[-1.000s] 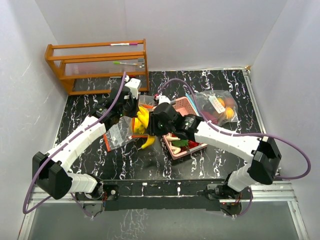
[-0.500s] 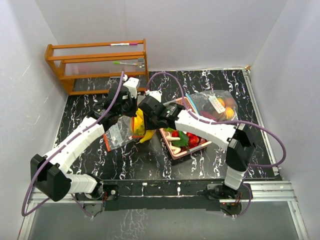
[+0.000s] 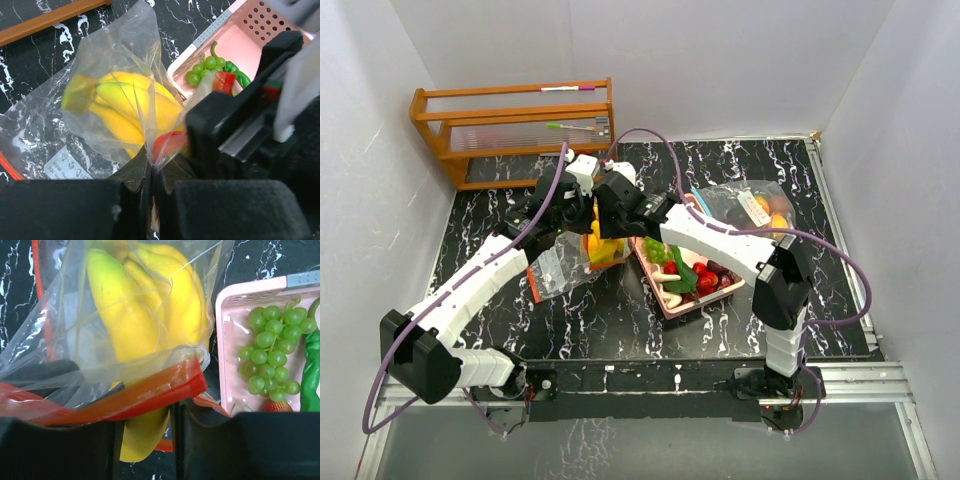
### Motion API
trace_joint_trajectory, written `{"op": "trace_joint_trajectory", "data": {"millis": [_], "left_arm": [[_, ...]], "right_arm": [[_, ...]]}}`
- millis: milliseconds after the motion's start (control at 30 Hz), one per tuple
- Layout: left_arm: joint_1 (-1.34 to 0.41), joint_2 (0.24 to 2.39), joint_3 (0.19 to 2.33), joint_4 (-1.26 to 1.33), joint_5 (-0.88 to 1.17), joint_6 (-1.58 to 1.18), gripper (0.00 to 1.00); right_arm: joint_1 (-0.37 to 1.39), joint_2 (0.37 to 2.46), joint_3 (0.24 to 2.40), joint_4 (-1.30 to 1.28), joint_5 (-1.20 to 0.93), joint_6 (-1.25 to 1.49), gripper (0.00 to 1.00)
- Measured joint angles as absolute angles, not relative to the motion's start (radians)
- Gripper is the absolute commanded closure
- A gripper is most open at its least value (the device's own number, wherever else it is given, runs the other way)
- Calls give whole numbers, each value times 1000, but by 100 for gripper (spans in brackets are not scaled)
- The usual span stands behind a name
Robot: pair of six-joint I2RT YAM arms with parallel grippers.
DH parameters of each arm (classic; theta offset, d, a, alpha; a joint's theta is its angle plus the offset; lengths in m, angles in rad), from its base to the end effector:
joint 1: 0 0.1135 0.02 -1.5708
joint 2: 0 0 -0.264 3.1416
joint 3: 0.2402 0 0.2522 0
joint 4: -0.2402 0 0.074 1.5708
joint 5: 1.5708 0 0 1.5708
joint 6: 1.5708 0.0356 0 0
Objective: Place the food in the zip-top bag and seal the zipper
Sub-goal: Place the fake fruit in the zipper food storage bag.
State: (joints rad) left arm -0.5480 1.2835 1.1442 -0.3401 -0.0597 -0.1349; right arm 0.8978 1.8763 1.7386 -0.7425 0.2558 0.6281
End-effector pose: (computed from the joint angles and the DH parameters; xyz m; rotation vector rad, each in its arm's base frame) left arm 0.2515 -0.1510 0.3416 0.3875 2.0323 -0.3624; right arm 0.2684 0.3223 0.3075 -0.2167 2.4393 0.3807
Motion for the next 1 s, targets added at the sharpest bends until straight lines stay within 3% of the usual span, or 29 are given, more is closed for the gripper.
{"op": "trace_joint_trajectory", "data": {"millis": [200, 633, 733, 1000], "left_arm": [[-540, 1282, 1144, -349, -79, -134, 100], [-546, 1288, 1144, -348, -71, -134, 100], [-547, 1291, 1146, -355, -76, -134, 100], [-547, 1304, 1253, -430, -113, -126, 100]], "right_arm": [[889, 1881, 1726, -716, 262, 606, 7], [888, 1594, 1591, -596, 211, 591, 7], [891, 1517, 1548, -591, 233, 582, 0], [832, 1364, 1359, -681, 337, 573, 1]]}}
